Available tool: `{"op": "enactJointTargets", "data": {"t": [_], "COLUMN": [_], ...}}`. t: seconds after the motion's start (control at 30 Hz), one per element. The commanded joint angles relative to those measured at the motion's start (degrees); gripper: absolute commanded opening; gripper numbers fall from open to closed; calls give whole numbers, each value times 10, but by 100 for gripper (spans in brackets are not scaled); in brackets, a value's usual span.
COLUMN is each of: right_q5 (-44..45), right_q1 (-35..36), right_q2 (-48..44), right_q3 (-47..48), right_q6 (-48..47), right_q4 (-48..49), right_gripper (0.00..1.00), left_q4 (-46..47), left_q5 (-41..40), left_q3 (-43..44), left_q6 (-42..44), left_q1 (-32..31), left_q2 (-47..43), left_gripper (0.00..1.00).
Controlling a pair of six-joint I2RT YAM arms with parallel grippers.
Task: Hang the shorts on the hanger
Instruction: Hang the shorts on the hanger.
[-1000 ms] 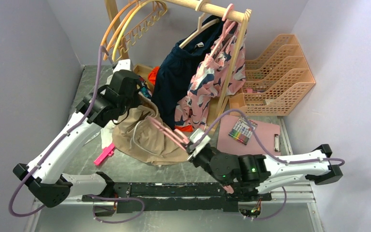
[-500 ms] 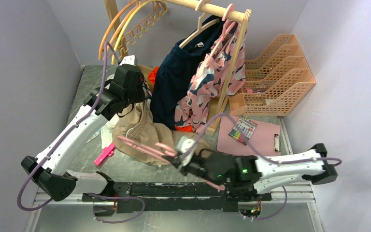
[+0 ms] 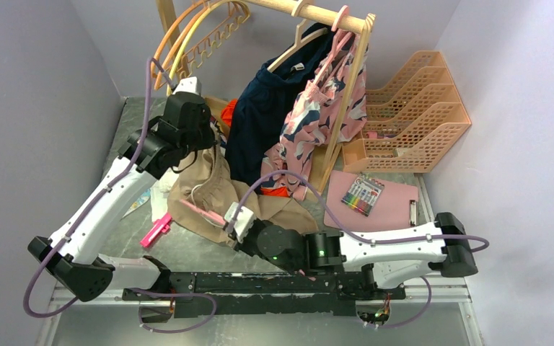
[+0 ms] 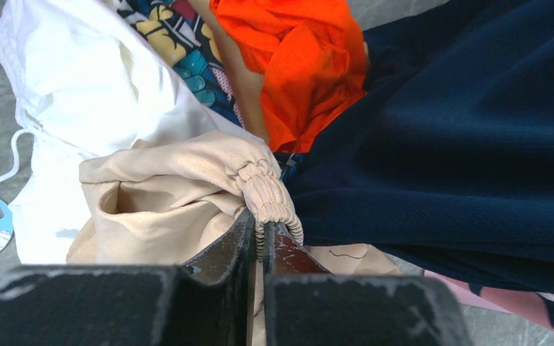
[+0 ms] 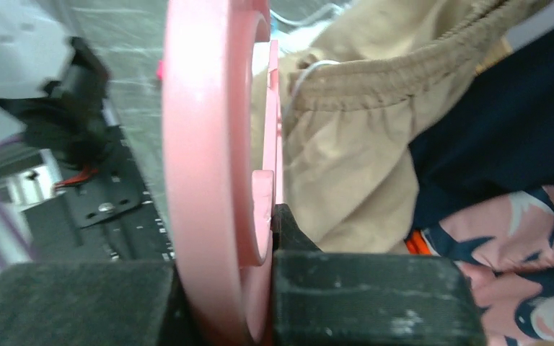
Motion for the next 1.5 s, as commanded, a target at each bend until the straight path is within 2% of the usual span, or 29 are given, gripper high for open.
{"op": "enactJointTargets", "data": {"t": [0.0,0.17,0.33,0.43,0.6,0.8,0.97,1.1,1.2,1.33,1.47], "right_q5": [-105,-100,65,145,221,277,322,326,265,201,184], "right_q1": [17,18,10,-4,-3,-2,-2,-2,-2,-2,-1], "right_q2": [-49,36,107,115,25,-122,-187,-227,-264,-294,-288], "right_q3": [-25,25,50,51,15,-14,-13,-1,0,-21,-47], "right_q6": [-23,-23,0,9,-2,-7,-33,-37,-37,-18,32], "right_q4": [78,52,67,73,77,-17,-55,-93,-115,-136,-186], "right_gripper": [0,0,0,0,0,0,0,0,0,0,0], "left_q4": [18,24,21,17,-10,-51,-70,-80,-81,-89,-59], "left_q5": [3,12,10,8,-6,-23,-23,-12,16,51,56], "left_q3": [49,60,52,50,78,150,209,256,255,198,84], "left_q6": [13,13,11,11,21,47,66,83,86,68,40], "left_q1": [6,6,6,6,6,6,6,6,6,6,6], "left_q2": [-6,-5,-13,-21,-35,-57,-73,-83,-90,-89,-113], "left_gripper": [7,7,7,7,7,7,7,7,7,7,7]}}
